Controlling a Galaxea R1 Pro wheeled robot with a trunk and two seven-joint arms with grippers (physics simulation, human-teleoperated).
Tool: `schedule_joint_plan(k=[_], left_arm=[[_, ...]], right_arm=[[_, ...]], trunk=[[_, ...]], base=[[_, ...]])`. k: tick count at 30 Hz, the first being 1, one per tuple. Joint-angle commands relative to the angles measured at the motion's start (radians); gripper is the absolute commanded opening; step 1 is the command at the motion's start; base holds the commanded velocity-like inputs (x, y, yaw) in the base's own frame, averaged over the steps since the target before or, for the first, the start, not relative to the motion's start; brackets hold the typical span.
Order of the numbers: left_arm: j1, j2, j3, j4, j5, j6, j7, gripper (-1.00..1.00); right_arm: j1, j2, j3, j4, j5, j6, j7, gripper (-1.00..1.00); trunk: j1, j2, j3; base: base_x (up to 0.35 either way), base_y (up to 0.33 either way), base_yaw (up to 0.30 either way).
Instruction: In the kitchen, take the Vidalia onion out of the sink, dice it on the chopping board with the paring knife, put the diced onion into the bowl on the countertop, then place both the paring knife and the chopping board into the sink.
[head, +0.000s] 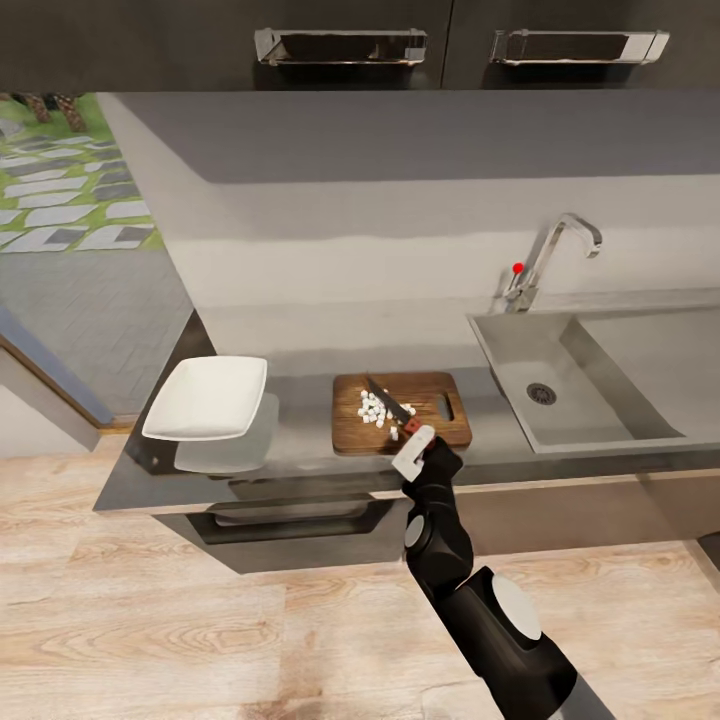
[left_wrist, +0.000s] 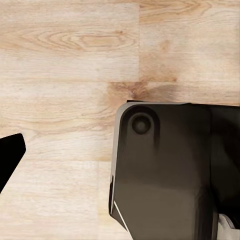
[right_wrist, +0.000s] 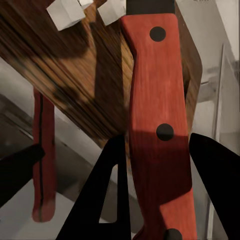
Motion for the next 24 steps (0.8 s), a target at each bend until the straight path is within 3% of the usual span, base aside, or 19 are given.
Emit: schedule_joint_plan(k=[1, 4, 5, 6, 8, 10, 12, 14, 16, 18, 20, 24], left_arm=[[0.001, 0.000, -0.002, -0.002, 0.005, -0.001, 0.002, 1.00], [0.001, 0.000, -0.002, -0.002, 0.005, -0.001, 0.002, 1.00], [0.001, 0.000, -0.002, -0.002, 0.005, -0.001, 0.002, 1.00], [0.001, 0.000, -0.002, -0.002, 0.005, -0.001, 0.002, 1.00], [0.001, 0.000, -0.002, -0.002, 0.005, -0.001, 0.002, 1.00], [0.001, 0.000, -0.002, -0.002, 0.005, -0.001, 0.002, 1.00], [0.001, 0.000, -0.002, -0.002, 0.005, -0.002, 0.002, 1.00], [0.001, 0.000, -0.002, -0.002, 0.005, -0.002, 0.002, 1.00], [0.001, 0.001, -0.002, -0.002, 0.005, -0.002, 0.002, 1.00], [0.001, 0.000, -0.002, -0.002, 0.005, -0.002, 0.002, 1.00], [0.001, 0.000, -0.002, -0.002, 0.005, -0.002, 0.002, 1.00], [0.001, 0.000, -0.002, 0.000, 0.005, -0.001, 0.003, 1.00]], right_arm=[[-0.001, 0.000, 0.000, -0.003, 0.007, 0.006, 0.005, -1.00], [-0.001, 0.009, -0.009, -0.021, 0.005, 0.006, 0.004, -1.00], [-0.001, 0.023, -0.032, -0.037, 0.005, 0.006, 0.004, -1.00], [-0.001, 0.043, -0.082, -0.058, 0.004, 0.005, 0.005, -1.00], [-0.001, 0.095, -0.218, -0.099, 0.003, 0.000, 0.011, -1.00], [-0.001, 0.112, -0.291, -0.117, -0.002, -0.002, 0.013, -1.00], [-0.001, 0.112, -0.327, -0.128, -0.026, -0.011, 0.014, -1.00], [-0.001, 0.112, -0.390, -0.132, -0.088, -0.039, 0.014, -1.00], [-0.001, 0.112, -0.489, -0.133, -0.198, -0.079, 0.014, -1.00], [-0.001, 0.112, -0.561, -0.133, -0.283, -0.118, 0.016, -1.00], [-0.001, 0.112, -0.606, -0.133, -0.315, -0.141, 0.018, -1.00], [-0.001, 0.112, -0.623, -0.133, -0.325, -0.169, 0.015, -1.00]], trunk=[[0.001, -0.002, -0.001], [0.001, -0.002, -0.001], [0.001, -0.002, -0.001], [0.001, -0.002, -0.001], [0.001, -0.002, -0.001], [0.001, -0.002, -0.001], [0.001, -0.002, -0.001], [0.001, -0.002, -0.001], [0.001, -0.002, -0.001], [0.001, -0.002, -0.001], [0.001, -0.002, -0.001], [0.001, -0.002, -0.001]], base=[[0.000, 0.000, 0.000], [0.000, 0.000, 0.000], [0.000, 0.000, 0.000], [0.000, 0.000, 0.000], [0.000, 0.000, 0.000], [0.000, 0.000, 0.000], [0.000, 0.000, 0.000], [0.000, 0.000, 0.000], [0.000, 0.000, 0.000], [0.000, 0.000, 0.000], [0.000, 0.000, 0.000], [0.000, 0.000, 0.000]])
